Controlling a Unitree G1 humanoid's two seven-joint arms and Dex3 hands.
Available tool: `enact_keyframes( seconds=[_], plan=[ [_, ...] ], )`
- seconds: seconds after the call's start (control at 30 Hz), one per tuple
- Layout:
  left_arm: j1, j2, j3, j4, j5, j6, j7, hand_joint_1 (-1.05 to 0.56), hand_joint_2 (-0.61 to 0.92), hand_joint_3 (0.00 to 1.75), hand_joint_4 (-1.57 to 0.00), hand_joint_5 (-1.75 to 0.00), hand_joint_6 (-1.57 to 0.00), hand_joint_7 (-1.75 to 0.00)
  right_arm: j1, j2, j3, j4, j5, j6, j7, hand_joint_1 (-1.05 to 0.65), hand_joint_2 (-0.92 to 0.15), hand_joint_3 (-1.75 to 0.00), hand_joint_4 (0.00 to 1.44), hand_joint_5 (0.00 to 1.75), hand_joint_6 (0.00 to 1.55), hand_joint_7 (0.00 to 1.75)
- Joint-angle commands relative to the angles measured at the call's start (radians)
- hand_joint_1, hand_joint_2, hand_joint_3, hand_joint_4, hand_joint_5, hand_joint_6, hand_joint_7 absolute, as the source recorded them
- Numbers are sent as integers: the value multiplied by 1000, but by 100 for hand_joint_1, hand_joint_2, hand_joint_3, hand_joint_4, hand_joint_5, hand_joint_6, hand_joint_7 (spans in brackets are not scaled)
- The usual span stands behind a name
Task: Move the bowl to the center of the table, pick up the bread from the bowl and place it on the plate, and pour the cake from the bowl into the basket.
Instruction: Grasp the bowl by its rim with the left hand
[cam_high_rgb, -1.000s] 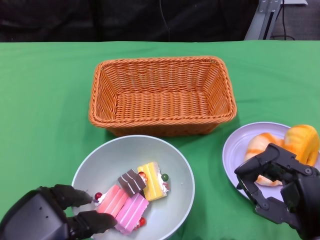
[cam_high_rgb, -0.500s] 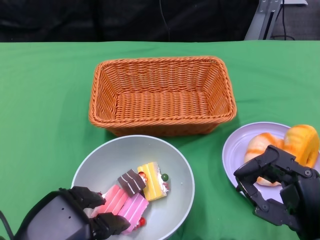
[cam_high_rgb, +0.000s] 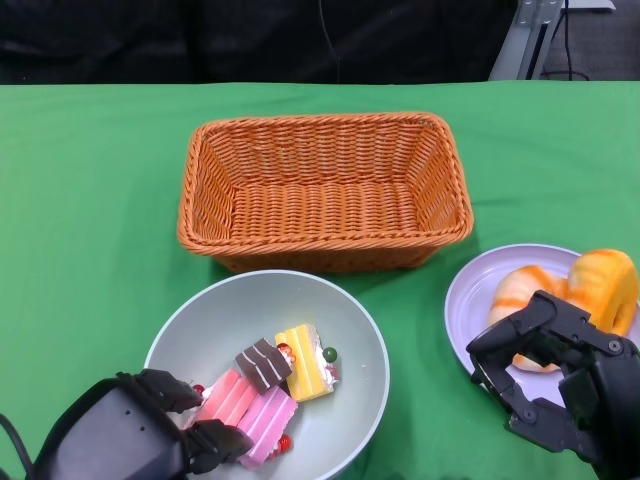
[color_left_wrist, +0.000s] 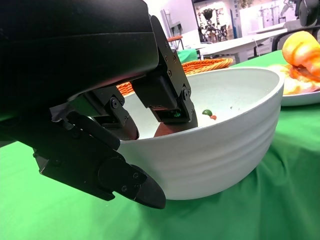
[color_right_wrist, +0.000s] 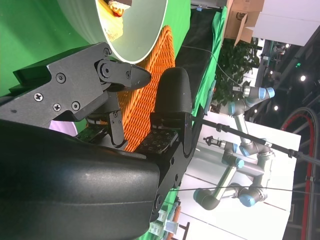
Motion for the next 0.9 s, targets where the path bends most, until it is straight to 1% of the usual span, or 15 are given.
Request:
enact_keyframes(
  seconds=[0.03,0.4,0.6,0.9],
  plan=[
    [0,10,-21,12,27,33,-18,-48,72,0,-90,0,-89,0,10,-6,-4,-5,14,-11,1,-7,-70,-62,71,145,75,110],
    [-63,-9,-94,92,36,73,-6,-50,72,0,-90,0,-87,0,9,-3,-4,-4,9,-12,-4,-6,-68,-65,70,145,74,112],
    [-81,-13,-124,132,32,91,-4,-49,73,0,-89,0,-85,0,13,-5,-4,-15,19,1,1,-8,-67,-67,71,146,74,112],
    [-90,-6,-146,146,24,104,5,-48,74,0,-88,0,-84,0,14,-8,-5,-17,29,2,10,-7,-67,-68,70,146,74,112]
  ],
)
